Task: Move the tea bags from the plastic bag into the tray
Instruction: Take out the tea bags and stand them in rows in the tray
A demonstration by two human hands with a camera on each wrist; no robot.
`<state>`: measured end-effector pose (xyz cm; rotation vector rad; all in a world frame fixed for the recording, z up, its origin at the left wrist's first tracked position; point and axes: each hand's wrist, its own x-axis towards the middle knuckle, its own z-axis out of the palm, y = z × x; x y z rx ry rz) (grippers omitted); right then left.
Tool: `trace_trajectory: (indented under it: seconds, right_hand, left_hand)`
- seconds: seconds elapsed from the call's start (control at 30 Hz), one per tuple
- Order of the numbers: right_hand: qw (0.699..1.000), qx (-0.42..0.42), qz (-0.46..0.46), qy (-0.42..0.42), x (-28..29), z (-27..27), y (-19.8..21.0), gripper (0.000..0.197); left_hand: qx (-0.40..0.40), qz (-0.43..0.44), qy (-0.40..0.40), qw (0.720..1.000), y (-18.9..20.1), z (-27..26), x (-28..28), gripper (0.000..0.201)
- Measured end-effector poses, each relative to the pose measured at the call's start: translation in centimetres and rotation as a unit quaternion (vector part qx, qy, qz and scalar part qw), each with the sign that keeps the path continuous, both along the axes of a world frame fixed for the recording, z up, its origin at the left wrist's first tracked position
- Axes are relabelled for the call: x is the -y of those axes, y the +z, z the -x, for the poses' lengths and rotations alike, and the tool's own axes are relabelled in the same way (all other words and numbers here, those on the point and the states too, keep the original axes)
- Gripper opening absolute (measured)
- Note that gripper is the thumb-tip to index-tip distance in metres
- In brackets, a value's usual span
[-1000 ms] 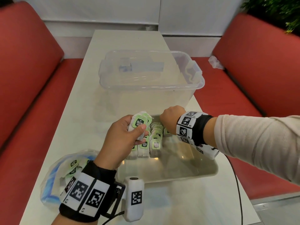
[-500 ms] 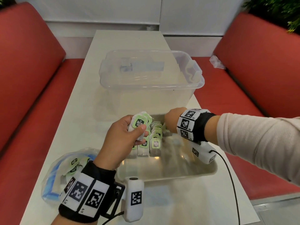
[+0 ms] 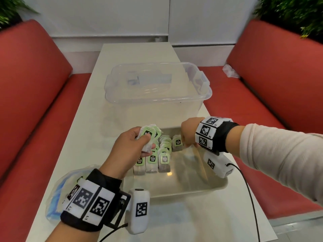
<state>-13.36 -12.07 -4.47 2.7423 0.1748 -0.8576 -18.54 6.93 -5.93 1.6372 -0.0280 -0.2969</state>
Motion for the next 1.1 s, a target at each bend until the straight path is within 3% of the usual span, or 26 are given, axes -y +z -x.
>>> trace_trajectory:
  seconds: [0.07, 0.13, 0.23, 0.33, 0.43, 0.5, 0.67, 0.8, 0.87, 0.93, 1.1]
  right_hand:
    - [0.998, 0.013, -0.061, -0.005, 0.3, 0.4, 0.6, 0.028]
    - [0.979, 0.064, -0.191, -0.015, 0.6, 1.0, 1.4, 0.034]
    - [0.886, 0.117, -0.443, -0.062, 0.3, 2.6, 3.0, 0.035]
    - [0.789, 0.162, -0.583, -0.111, -0.1, 4.1, 3.5, 0.017]
    - [0.711, 0.226, -0.637, -0.194, 0.2, 5.0, 2.6, 0.015]
    - [0.676, 0.254, -0.649, -0.241, 0.6, 5.4, 1.8, 0.017]
    - [0.631, 0.277, -0.654, -0.312, 2.1, 6.7, 0.2, 0.023]
    - [0.571, 0.238, -0.706, -0.346, 2.8, 7.8, 0.0, 0.016]
    - [0.563, 0.239, -0.706, -0.356, 3.0, 8.1, -0.1, 0.02]
    - [0.576, 0.251, -0.689, -0.36, 3.0, 8.2, -0.2, 0.022]
    - [0.65, 0.345, -0.578, -0.352, 3.8, 9.0, -1.2, 0.019]
  left_hand:
    - [0.031, -0.046, -0.019, 0.998, 0.6, -0.5, -0.1, 0.014]
    - [0.064, -0.083, -0.033, 0.994, 1.8, -1.2, -0.1, 0.013]
    - [0.079, -0.089, -0.032, 0.992, 3.5, -2.6, 0.5, 0.01]
    - [0.082, -0.091, -0.042, 0.992, 4.4, -3.4, 1.7, 0.004]
    - [0.091, -0.114, -0.069, 0.987, 4.6, -3.6, 3.1, 0.006]
    - [0.107, -0.14, -0.091, 0.98, 4.8, -3.7, 3.9, 0.009]
    - [0.158, -0.227, -0.134, 0.952, 5.6, -4.2, 5.3, 0.02]
    - [0.13, -0.192, -0.143, 0.962, 5.8, -4.5, 5.5, 0.01]
    - [0.113, -0.153, -0.137, 0.972, 5.7, -4.2, 5.6, 0.005]
    - [0.109, -0.128, -0.127, 0.977, 5.5, -3.9, 5.8, 0.004]
    - [0.129, -0.228, -0.157, 0.952, 4.6, -4.9, 6.6, 0.008]
